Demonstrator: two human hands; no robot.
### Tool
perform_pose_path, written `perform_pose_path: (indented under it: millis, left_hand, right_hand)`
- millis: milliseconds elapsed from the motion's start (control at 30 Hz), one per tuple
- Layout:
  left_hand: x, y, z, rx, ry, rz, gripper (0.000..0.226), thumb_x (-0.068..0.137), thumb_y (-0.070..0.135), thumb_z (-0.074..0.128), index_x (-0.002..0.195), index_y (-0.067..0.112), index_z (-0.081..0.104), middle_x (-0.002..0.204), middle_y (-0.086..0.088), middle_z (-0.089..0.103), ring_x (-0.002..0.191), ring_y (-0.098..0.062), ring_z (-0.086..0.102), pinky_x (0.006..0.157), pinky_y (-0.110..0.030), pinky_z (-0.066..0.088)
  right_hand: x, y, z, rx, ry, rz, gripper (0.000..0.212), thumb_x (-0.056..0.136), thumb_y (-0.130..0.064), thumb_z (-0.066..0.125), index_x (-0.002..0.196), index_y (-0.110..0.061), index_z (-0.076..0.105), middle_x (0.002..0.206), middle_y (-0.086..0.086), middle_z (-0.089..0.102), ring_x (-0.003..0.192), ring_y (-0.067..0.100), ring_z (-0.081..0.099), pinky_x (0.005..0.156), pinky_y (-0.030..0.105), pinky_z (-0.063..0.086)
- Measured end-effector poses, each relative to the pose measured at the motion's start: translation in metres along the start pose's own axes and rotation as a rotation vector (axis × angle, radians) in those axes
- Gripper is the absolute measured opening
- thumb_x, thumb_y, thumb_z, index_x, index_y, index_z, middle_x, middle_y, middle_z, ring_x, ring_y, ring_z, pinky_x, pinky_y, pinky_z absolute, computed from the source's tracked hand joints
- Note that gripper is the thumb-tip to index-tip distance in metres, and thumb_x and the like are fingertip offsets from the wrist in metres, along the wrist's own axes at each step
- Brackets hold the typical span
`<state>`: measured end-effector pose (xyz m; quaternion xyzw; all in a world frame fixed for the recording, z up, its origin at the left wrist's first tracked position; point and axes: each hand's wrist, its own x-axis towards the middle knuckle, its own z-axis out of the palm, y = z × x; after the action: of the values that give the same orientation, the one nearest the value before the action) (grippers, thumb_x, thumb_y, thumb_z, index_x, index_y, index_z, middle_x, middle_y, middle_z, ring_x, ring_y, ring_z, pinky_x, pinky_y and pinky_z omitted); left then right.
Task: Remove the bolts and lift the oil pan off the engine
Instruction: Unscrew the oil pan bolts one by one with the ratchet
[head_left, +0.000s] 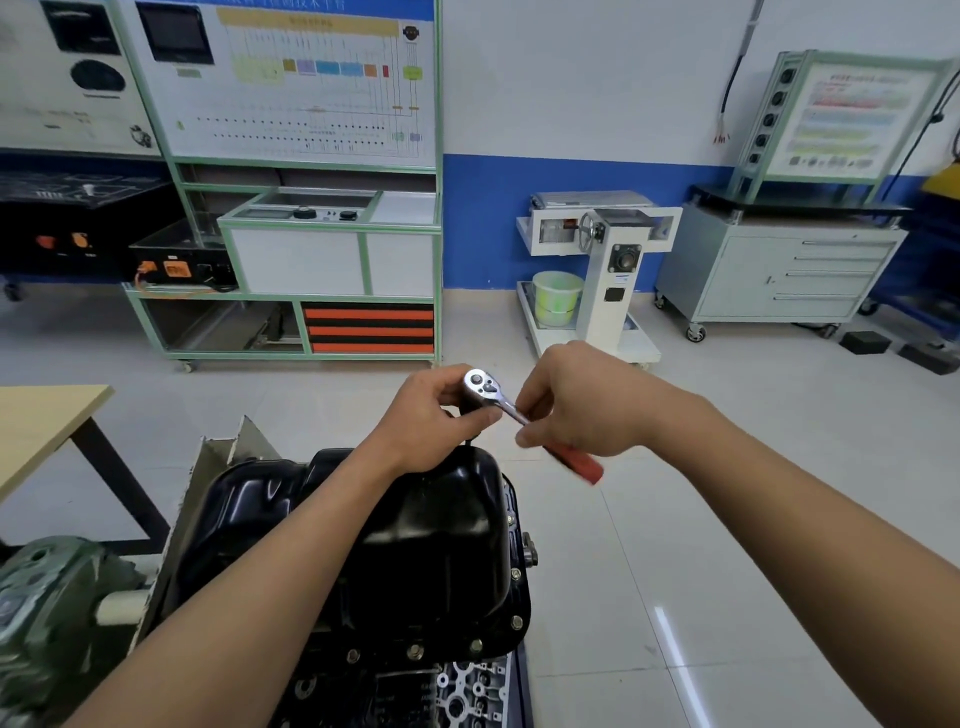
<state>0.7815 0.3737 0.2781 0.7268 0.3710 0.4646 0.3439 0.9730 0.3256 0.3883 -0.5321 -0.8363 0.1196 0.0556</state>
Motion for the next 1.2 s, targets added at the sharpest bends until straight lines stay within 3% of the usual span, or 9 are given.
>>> perform_pose_path:
  millis: [67, 167, 267, 400, 467, 567, 867, 1000, 1200]
  left_hand:
    - [0.0, 0.0, 0.0, 0.014, -0.009, 0.001, 0.014, 0.083, 0.027, 0.073, 0.091, 0.039, 0.072, 0.079, 0.006, 0.07, 0.065, -0.015, 0.063, 0.07, -0.03, 0.057]
    - [-0.001, 0.0, 0.001, -0.001, -0.002, -0.017, 0.021, 0.086, 0.025, 0.07, 0.097, 0.043, 0.073, 0.085, -0.004, 0.073, 0.072, -0.027, 0.066, 0.071, -0.038, 0.061]
    - [-0.001, 0.002, 0.0, -0.02, -0.005, -0.033, 0.024, 0.088, 0.017, 0.068, 0.105, 0.034, 0.075, 0.09, -0.006, 0.075, 0.076, -0.018, 0.069, 0.072, -0.036, 0.062]
    - [-0.001, 0.003, 0.001, 0.005, -0.004, -0.065, 0.012, 0.089, 0.005, 0.073, 0.099, 0.012, 0.073, 0.079, 0.001, 0.073, 0.071, -0.018, 0.071, 0.074, -0.032, 0.058]
    - [-0.001, 0.004, 0.001, 0.004, 0.016, -0.071, 0.013, 0.087, 0.006, 0.078, 0.095, 0.014, 0.073, 0.079, 0.004, 0.074, 0.072, -0.019, 0.072, 0.079, -0.034, 0.058]
    - [-0.001, 0.006, 0.001, -0.007, 0.021, -0.061, 0.018, 0.084, 0.006, 0.082, 0.097, 0.011, 0.072, 0.082, 0.002, 0.075, 0.072, -0.02, 0.072, 0.082, -0.04, 0.06]
    - [-0.003, 0.006, 0.001, 0.019, 0.069, -0.081, 0.024, 0.079, 0.013, 0.088, 0.094, 0.009, 0.07, 0.081, 0.001, 0.076, 0.072, -0.018, 0.073, 0.08, -0.037, 0.06]
    - [-0.004, 0.002, 0.001, 0.05, 0.085, -0.062, 0.025, 0.076, 0.015, 0.09, 0.091, 0.012, 0.071, 0.083, 0.004, 0.077, 0.076, -0.014, 0.074, 0.077, -0.027, 0.058]
    - [-0.003, -0.001, 0.0, 0.079, 0.14, -0.035, 0.025, 0.072, 0.03, 0.089, 0.082, 0.025, 0.067, 0.084, 0.007, 0.077, 0.078, -0.013, 0.074, 0.077, -0.032, 0.06]
  right_hand:
    - [0.005, 0.004, -0.002, -0.107, 0.036, 0.018, 0.012, 0.09, -0.027, 0.072, 0.099, -0.024, 0.079, 0.09, -0.001, 0.074, 0.081, 0.02, 0.064, 0.075, 0.034, 0.055]
    - [0.015, 0.008, 0.001, -0.318, 0.17, 0.038, 0.017, 0.094, -0.021, 0.062, 0.102, -0.028, 0.076, 0.085, 0.001, 0.064, 0.08, 0.027, 0.058, 0.061, 0.031, 0.044]
    - [0.024, 0.014, 0.006, -0.363, 0.24, 0.07, 0.029, 0.096, -0.016, 0.053, 0.11, -0.033, 0.072, 0.084, 0.002, 0.055, 0.081, 0.028, 0.054, 0.057, 0.03, 0.034]
    - [0.033, 0.023, 0.013, -0.268, 0.21, 0.019, 0.041, 0.094, -0.006, 0.044, 0.127, -0.023, 0.062, 0.129, 0.0, 0.06, 0.117, 0.029, 0.054, 0.088, 0.041, 0.051]
    - [0.035, 0.023, 0.016, -0.188, 0.159, -0.016, 0.053, 0.093, 0.001, 0.044, 0.141, -0.021, 0.052, 0.154, -0.002, 0.042, 0.138, 0.025, 0.039, 0.107, 0.042, 0.042]
    - [0.034, 0.023, 0.018, -0.122, 0.126, -0.055, 0.063, 0.095, 0.003, 0.044, 0.152, -0.023, 0.04, 0.165, -0.005, 0.025, 0.146, 0.023, 0.029, 0.115, 0.04, 0.033]
    - [0.015, 0.021, 0.01, -0.256, 0.169, 0.034, 0.035, 0.096, -0.031, 0.056, 0.13, -0.026, 0.062, 0.122, 0.003, 0.064, 0.112, 0.027, 0.057, 0.087, 0.04, 0.051]
    - [0.004, 0.014, 0.004, -0.259, 0.086, 0.053, 0.004, 0.094, -0.036, 0.059, 0.092, -0.034, 0.062, 0.096, 0.004, 0.06, 0.082, 0.025, 0.057, 0.064, 0.031, 0.04]
    - [-0.008, -0.002, 0.012, -0.105, 0.002, -0.007, 0.027, 0.087, -0.05, 0.066, 0.104, -0.029, 0.072, 0.092, 0.001, 0.063, 0.077, 0.017, 0.062, 0.071, 0.033, 0.052]
